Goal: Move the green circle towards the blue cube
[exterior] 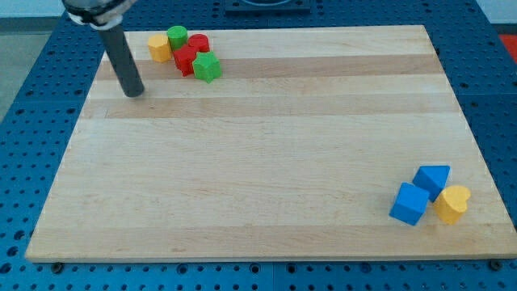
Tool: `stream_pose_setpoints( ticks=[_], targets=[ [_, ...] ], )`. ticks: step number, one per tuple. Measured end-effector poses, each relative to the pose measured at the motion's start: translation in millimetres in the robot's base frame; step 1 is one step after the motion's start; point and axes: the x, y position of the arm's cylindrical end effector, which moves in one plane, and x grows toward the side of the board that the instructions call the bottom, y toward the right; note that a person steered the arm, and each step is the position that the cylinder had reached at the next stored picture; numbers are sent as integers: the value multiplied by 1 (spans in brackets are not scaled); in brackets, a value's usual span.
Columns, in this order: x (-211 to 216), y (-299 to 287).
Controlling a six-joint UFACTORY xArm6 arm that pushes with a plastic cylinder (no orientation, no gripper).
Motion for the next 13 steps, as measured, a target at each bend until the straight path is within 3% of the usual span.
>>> stream_pose_setpoints(
  ticks=[3, 5, 10, 13],
  targets=[
    [-98, -16],
    [-127, 39],
    [-129, 180],
    [-72, 227]
  ],
)
